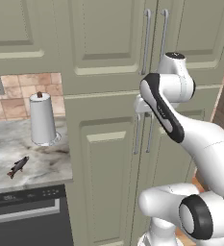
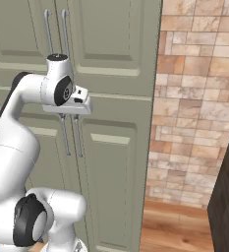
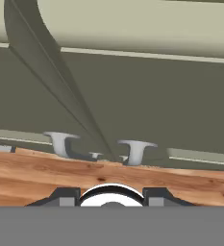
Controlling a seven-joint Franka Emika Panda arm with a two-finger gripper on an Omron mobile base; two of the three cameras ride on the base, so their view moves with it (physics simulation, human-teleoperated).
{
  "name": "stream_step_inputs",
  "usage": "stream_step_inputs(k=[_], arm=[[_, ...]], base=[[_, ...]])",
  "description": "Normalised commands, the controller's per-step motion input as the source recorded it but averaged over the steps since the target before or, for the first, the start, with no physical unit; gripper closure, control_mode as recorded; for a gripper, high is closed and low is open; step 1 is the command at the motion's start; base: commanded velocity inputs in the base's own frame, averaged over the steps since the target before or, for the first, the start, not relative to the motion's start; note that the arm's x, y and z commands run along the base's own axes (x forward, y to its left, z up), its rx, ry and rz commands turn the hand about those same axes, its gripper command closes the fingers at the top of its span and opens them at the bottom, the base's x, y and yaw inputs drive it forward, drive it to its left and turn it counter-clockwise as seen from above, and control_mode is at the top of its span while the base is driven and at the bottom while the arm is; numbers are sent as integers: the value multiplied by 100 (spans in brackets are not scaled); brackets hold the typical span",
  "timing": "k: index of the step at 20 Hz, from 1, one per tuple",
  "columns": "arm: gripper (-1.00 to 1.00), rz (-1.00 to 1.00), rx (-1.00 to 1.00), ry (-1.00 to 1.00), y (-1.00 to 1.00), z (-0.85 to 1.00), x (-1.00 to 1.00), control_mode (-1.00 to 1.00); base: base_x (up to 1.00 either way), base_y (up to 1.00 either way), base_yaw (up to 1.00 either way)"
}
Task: Retrieve the pan from the cabinet, then place the raw meat into the pan to avoid contamination.
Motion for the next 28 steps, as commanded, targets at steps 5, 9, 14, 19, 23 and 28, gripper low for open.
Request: stream_step_inputs(k=[5, 9, 14, 19, 23, 28], arm=[[-100, 0, 0, -4, 0, 3, -9, -100], [-100, 0, 0, -12, -1, 13, -18, -100], [-100, 0, 0, -16, -3, 22, -20, -100], [-100, 0, 0, -20, -2, 24, -12, -100], [-100, 0, 0, -24, -5, 21, -9, -100], [-100, 0, 0, -26, -3, 21, -10, -100]], base=[[0, 0, 0], [0, 0, 0], [0, 0, 0], [0, 0, 0], [0, 0, 0], [0, 0, 0]])
